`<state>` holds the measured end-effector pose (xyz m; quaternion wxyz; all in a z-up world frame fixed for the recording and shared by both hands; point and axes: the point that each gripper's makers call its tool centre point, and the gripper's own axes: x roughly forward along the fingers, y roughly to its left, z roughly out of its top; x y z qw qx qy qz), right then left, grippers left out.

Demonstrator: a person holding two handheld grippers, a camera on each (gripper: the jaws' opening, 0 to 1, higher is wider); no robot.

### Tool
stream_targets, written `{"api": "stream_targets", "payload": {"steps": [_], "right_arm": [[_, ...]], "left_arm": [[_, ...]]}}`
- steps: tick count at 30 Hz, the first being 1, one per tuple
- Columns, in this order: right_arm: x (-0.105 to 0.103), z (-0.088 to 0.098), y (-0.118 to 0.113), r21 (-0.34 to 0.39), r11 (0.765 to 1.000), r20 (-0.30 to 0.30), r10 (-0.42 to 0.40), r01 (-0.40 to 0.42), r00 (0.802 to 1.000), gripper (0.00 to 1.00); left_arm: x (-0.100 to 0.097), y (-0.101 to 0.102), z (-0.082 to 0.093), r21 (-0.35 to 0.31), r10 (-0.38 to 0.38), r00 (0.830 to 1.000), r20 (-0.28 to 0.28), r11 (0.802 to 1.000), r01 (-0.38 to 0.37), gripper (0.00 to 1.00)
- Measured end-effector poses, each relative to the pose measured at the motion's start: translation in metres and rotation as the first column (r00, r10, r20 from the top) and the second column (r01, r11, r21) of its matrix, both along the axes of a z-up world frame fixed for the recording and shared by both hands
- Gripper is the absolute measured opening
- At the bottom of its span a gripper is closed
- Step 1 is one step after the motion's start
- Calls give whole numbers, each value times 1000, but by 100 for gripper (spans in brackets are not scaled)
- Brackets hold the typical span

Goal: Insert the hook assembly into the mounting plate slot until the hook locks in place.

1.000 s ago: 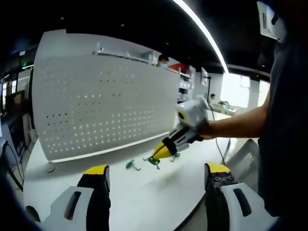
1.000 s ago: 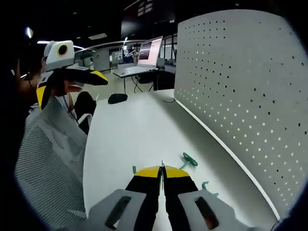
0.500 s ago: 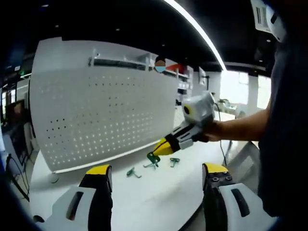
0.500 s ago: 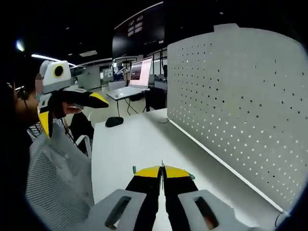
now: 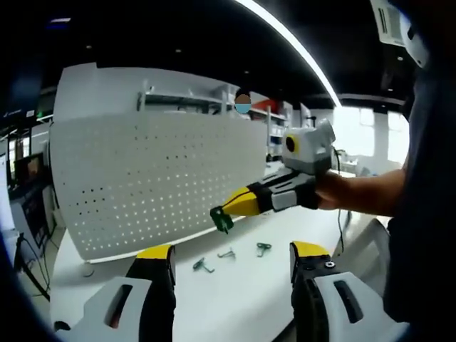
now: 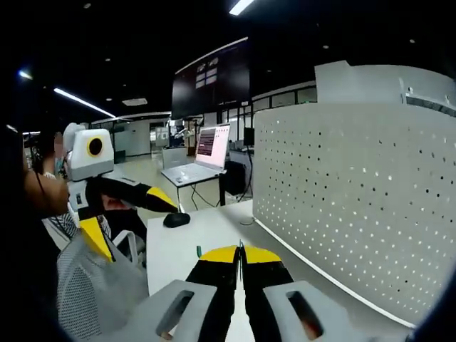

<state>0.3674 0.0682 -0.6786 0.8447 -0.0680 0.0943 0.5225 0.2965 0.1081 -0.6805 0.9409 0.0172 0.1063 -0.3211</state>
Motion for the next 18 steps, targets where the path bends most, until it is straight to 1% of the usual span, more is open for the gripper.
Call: {"api": "stream_targets", "payload": {"steps": [3,6,9,12,16,18], "right_arm": [[0,10,2,23,1000,11,-2,2,1000,0],[0,20,3,46,999,20,-10,9,1000,0],[0,26,2,70,997,12,-18,17,1000,0],[-2,31,3,97,995,-1,-23,23,1000,0],[-5,34,5,117,993,-15,-27,29,1000,0],[-7,34,7,117,993,-12,-30,31,999,0]], "left_arm": [[1,-1,4,-21,8,1000,9,1000,-7,64],[4,-1,8,-26,9,1000,10,1000,-9,62],[7,-1,16,-42,14,999,30,999,-13,58],[10,-2,24,-67,20,999,47,998,-17,54],[16,-3,25,-73,32,998,48,997,-28,49],[18,-4,27,-91,44,998,50,995,-39,46]]}}
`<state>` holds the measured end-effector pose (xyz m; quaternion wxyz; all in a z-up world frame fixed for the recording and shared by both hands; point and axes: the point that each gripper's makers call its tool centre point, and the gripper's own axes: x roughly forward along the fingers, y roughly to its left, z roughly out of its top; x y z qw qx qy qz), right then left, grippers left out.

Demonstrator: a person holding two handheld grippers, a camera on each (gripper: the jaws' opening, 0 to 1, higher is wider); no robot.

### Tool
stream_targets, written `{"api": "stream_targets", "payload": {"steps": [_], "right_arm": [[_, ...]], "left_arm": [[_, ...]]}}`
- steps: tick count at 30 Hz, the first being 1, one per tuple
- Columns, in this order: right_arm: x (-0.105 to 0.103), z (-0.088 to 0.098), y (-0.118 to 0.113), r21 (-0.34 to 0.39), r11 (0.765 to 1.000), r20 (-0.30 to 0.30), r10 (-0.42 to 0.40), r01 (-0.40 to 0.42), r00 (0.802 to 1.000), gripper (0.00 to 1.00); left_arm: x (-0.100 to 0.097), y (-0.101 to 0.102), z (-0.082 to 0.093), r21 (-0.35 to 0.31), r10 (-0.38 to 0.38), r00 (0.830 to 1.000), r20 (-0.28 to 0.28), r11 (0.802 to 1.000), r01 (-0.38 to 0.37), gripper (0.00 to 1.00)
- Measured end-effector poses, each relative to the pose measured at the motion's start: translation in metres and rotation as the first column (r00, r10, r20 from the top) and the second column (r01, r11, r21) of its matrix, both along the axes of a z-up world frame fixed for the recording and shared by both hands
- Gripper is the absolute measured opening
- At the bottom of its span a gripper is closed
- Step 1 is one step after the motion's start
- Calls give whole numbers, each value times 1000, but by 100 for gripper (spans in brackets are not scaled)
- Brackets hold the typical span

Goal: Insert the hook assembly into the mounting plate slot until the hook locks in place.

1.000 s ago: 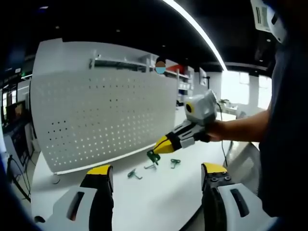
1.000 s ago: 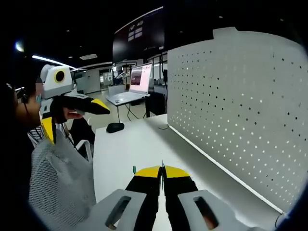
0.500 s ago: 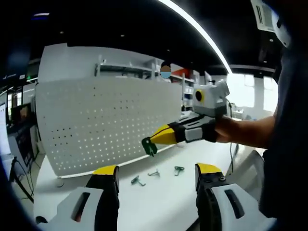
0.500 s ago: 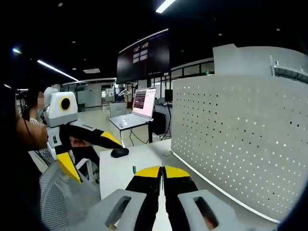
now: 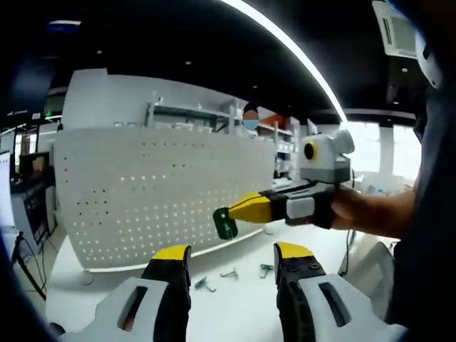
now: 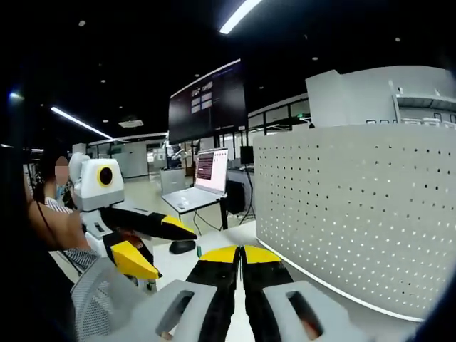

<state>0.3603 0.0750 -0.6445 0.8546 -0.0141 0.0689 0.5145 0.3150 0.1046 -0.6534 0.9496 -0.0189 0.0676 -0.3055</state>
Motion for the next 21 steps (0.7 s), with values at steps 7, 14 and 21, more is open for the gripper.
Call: {"api": "stream_targets", "payload": {"steps": [7,14,21], "right_arm": [[-5,9,3,49,999,-12,-12,12,1000,0],[-10,13,7,75,997,-19,-21,22,1000,0],[-15,15,6,97,995,-26,-30,32,999,0]], "left_arm": [[6,2,6,-72,21,1000,4,997,-21,36],[12,-1,13,-105,40,999,33,994,-37,26],[18,-13,17,-90,24,998,51,996,-19,21]]}}
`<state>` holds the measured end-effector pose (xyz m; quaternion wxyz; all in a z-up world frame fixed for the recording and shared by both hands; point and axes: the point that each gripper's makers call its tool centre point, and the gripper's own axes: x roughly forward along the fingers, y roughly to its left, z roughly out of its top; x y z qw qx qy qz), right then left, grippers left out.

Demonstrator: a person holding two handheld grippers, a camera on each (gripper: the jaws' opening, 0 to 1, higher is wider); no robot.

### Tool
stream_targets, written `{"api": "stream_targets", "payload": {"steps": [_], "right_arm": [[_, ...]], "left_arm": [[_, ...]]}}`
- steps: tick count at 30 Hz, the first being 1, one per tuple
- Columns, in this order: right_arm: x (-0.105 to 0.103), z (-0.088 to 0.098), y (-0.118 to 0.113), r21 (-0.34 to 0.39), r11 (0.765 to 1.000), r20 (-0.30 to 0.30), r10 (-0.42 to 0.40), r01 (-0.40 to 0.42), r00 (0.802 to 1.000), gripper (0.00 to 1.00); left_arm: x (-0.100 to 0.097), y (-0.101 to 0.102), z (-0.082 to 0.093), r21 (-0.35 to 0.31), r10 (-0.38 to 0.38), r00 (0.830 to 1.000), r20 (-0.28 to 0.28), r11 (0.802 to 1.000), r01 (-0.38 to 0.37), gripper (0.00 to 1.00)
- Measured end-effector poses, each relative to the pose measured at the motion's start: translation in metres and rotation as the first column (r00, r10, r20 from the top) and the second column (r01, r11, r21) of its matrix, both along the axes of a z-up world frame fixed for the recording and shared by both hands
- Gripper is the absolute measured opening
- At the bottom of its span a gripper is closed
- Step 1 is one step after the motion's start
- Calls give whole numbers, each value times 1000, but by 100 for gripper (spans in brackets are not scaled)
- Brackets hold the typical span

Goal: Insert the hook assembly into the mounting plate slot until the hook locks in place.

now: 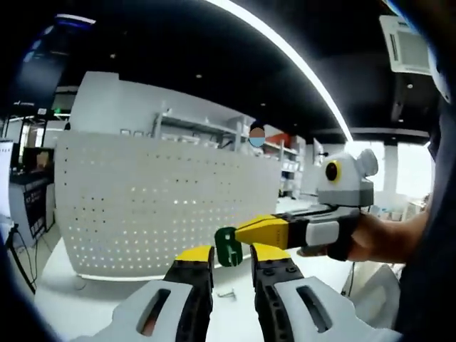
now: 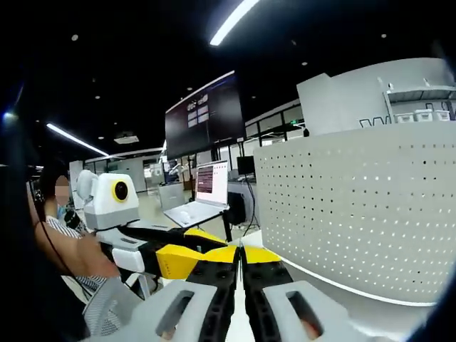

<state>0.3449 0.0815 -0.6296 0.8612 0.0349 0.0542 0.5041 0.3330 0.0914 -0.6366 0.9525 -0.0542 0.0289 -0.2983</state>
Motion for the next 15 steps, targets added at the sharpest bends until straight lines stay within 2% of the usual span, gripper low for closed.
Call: {"api": "stream_targets", "payload": {"steps": [9,15], "right_arm": [[-1,2,-2,10,1000,-5,-9,9,1000,0],[-1,0,-1,11,1000,-12,-8,8,1000,0]], "left_arm": [[2,-3,-2,34,-4,1000,14,999,3,9],[4,-2,-2,28,0,1000,19,1000,0,8]]}}
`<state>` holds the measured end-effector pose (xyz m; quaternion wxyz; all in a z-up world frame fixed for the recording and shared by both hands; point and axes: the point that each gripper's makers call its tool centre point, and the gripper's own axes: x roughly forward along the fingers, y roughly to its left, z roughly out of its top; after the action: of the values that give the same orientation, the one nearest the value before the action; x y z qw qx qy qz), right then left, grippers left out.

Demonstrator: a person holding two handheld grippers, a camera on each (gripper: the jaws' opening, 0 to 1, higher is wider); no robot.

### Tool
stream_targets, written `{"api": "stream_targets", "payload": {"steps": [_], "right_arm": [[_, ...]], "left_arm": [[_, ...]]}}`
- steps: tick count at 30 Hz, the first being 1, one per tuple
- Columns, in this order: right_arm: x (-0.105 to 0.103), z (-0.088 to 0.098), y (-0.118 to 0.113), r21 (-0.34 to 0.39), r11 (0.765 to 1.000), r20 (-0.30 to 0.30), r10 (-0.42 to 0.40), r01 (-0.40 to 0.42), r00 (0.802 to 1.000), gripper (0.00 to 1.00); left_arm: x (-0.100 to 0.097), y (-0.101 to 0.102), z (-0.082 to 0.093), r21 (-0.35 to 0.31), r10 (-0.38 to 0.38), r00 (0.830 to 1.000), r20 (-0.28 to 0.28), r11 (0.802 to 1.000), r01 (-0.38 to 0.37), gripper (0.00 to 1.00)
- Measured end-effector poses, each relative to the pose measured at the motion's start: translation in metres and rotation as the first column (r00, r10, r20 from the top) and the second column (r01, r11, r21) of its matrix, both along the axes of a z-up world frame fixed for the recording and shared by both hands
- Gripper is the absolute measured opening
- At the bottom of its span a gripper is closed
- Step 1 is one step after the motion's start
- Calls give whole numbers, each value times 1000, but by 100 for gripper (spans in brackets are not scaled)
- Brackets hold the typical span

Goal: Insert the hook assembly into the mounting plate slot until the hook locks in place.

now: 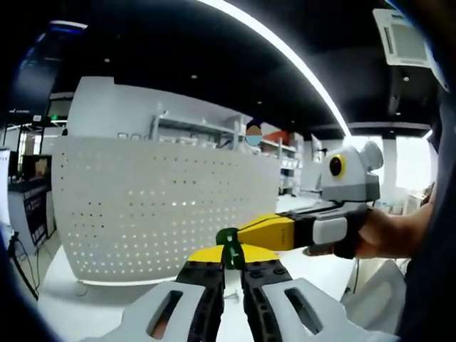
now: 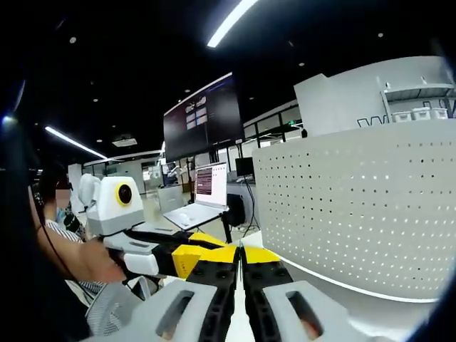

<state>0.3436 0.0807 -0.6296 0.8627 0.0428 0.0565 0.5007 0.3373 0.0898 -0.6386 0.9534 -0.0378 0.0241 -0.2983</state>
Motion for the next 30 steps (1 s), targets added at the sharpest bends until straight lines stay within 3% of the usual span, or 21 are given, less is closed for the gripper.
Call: {"api": "stream_targets", "payload": {"steps": [20,30], "right_arm": [[5,-5,5,3,1000,-27,-1,1,1000,1],[7,-1,1,2,1000,10,-14,14,1000,5]], "left_arm": [[8,3,-6,21,7,1000,-3,1000,-7,4],[12,3,-7,45,8,1000,-6,999,-8,3]]}}
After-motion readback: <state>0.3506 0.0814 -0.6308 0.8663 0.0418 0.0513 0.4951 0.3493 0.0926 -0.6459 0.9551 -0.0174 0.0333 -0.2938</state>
